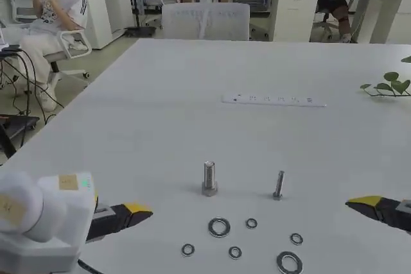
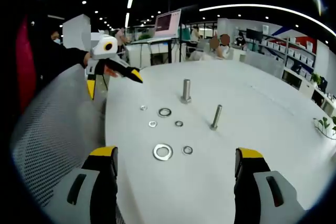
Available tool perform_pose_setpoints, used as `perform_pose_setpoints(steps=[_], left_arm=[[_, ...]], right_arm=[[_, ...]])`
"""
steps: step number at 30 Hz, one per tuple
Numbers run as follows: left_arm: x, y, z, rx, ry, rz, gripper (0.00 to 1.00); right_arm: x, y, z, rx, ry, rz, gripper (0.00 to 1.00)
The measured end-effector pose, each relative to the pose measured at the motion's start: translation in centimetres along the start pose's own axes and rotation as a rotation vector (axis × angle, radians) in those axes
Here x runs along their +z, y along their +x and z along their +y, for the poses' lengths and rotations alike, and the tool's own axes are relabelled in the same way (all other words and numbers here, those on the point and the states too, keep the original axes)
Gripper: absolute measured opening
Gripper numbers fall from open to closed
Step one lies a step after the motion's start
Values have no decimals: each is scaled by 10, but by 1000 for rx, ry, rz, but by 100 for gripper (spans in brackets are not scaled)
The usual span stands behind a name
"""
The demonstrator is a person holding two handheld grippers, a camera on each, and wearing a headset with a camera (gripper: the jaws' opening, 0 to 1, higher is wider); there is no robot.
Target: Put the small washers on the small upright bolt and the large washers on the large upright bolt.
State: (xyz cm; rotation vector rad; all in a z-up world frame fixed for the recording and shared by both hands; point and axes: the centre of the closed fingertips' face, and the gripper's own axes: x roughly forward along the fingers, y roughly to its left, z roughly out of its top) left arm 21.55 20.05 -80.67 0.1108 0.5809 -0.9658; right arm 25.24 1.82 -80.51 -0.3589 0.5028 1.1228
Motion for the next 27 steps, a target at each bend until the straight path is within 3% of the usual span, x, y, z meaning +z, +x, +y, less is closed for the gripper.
perform_pose_setpoints(steps=[27], left_arm=[[3,1,-1,6,-10,-3,99]], right_arm=[[-3,1,-2,12,-2,15,90]])
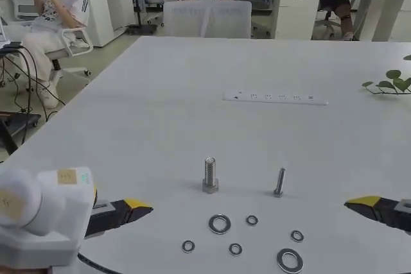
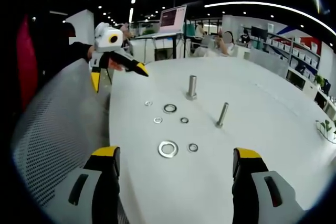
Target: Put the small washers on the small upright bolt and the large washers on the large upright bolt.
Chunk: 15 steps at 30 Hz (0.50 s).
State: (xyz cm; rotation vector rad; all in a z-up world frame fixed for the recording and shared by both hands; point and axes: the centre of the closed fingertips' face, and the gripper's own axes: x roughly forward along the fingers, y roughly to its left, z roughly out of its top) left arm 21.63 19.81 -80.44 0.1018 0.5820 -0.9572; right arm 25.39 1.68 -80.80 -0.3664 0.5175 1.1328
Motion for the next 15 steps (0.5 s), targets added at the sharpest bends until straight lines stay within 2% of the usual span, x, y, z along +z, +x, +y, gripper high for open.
perform_pose_setpoints(steps=[15], left_arm=[[2,0,-1,11,3,0,99]], right_arm=[[0,-1,0,8,-10,2,89]])
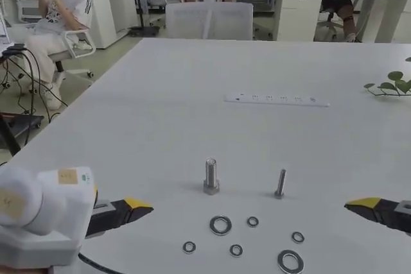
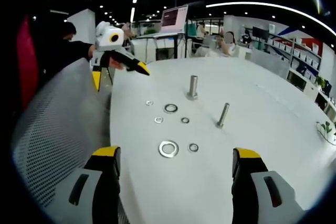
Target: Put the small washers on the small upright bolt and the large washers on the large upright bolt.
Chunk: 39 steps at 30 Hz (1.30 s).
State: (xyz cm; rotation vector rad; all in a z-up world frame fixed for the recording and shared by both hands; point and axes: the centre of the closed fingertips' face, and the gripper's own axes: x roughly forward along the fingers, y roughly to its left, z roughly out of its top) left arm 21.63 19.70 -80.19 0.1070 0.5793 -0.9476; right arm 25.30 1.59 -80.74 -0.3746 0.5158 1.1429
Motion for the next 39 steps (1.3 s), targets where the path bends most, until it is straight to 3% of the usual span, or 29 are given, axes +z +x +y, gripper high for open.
perform_pose_setpoints(steps=[39], left_arm=[[-1,-4,3,14,-5,-16,99]], right_arm=[[-5,5,10,30,-12,36,87]])
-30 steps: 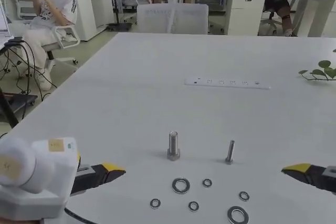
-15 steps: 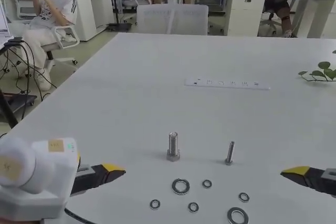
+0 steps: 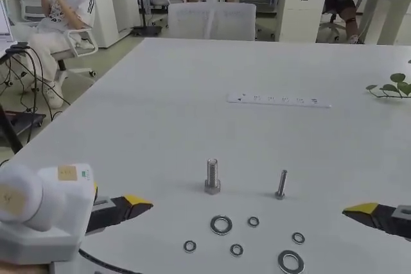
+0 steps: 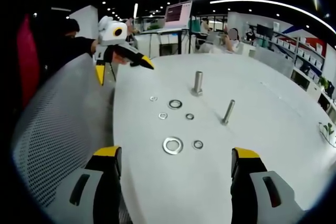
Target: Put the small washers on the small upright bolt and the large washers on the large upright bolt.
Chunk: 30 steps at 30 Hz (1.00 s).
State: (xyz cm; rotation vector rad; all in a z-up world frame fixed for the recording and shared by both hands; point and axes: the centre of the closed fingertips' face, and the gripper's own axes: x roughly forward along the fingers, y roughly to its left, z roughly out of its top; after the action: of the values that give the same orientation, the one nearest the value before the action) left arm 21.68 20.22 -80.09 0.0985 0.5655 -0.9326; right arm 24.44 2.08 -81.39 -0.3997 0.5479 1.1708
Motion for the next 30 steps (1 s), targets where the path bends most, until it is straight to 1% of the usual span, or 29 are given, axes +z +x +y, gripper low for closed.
perform_pose_setpoints(steps=[8,11,12,18,25,30], left_arm=[[-1,0,2,3,-3,-3,99],[-1,0,2,3,-3,-4,99],[-1,0,2,3,-3,-5,99],[-1,-1,3,7,-3,-10,99],[0,-2,3,12,-2,-10,98],[0,-3,2,16,-1,-13,98]], right_arm=[[-1,1,1,8,-5,12,87],[-4,2,3,21,-23,42,86],[-4,2,4,24,-27,45,85],[-9,6,7,62,-61,113,79],[-5,9,7,105,-118,156,74],[-7,11,4,133,-166,220,67]])
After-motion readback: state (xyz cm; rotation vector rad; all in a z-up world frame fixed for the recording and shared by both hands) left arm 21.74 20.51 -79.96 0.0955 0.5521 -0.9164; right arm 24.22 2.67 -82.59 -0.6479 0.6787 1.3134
